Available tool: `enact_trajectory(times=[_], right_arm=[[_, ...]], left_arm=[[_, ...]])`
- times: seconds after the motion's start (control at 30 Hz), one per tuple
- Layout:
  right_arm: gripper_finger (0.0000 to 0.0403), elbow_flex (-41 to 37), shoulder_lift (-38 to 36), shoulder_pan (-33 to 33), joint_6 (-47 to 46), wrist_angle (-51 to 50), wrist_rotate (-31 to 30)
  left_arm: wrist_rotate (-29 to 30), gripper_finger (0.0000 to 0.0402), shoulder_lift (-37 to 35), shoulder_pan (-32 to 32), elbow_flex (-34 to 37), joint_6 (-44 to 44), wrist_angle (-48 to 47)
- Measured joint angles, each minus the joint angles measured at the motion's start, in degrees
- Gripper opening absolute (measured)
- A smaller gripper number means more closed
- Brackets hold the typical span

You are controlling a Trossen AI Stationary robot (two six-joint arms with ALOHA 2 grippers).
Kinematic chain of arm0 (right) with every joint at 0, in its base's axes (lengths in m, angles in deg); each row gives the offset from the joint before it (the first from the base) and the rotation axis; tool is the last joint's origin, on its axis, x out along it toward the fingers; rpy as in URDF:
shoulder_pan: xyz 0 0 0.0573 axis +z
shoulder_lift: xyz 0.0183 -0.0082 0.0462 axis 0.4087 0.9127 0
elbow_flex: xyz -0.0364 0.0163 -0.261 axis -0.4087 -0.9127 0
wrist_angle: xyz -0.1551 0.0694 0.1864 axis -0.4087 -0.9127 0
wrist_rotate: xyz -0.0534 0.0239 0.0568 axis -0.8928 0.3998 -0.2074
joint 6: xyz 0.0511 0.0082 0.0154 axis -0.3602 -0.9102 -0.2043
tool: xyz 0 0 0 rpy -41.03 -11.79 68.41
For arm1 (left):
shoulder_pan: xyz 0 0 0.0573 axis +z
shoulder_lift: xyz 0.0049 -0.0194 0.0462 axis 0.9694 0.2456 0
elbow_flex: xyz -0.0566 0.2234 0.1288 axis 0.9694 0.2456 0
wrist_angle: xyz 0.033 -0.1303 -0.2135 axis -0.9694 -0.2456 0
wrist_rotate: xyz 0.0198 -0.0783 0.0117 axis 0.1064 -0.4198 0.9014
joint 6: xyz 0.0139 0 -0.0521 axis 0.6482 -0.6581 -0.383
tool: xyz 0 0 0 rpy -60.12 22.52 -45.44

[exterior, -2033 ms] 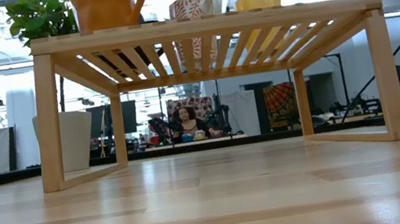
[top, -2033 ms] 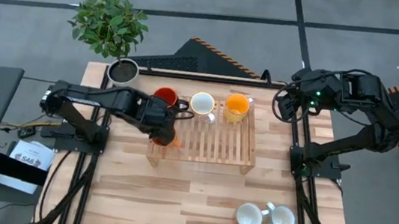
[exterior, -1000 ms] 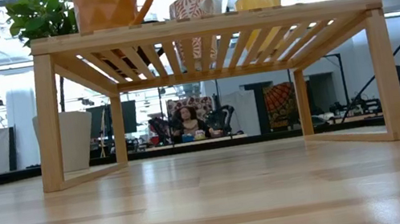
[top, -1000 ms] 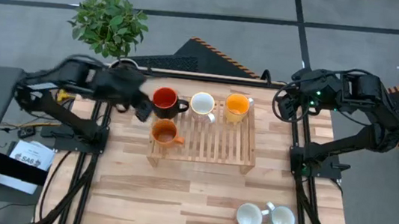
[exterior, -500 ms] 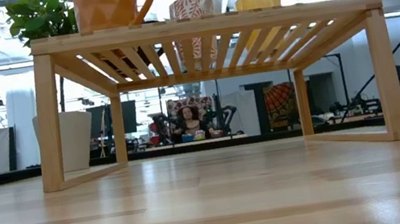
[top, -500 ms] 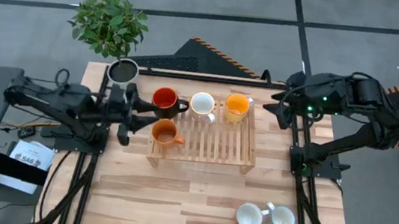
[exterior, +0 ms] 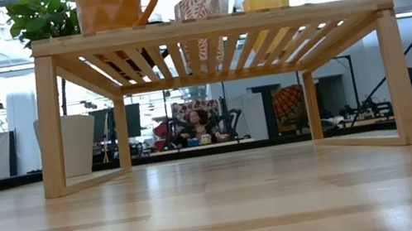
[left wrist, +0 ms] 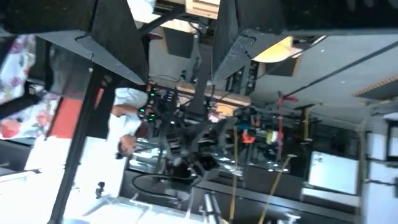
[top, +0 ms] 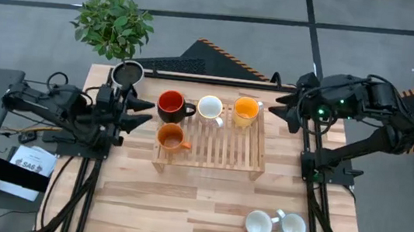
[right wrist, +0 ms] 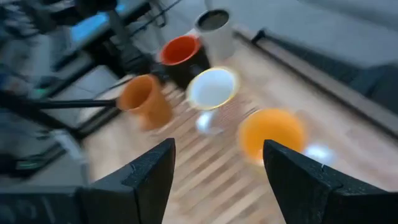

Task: Place coffee mugs
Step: Put the white and orange mug on the shelf

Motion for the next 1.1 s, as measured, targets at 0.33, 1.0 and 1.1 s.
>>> enact_trajectory(times=[0.33,1.0,1.1], right_arm=[[0.027,-1.24,8.17,16.42,-15.17,-15.63,17.52],[0.027,-40.13,13.99,37.53,-40.69,15.89,25.57],[0.027,-40.11,17.77,37.54,-40.25,16.46,25.66]], left_arm=[[3.6,0.0165,0.37,-0.02,0.0,-1.97,-2.62],[5.41,0.0165,1.15,0.0,-0.02,-5.47,-3.38],[6.14,0.0165,1.15,0.0,-0.02,-5.48,-3.39]])
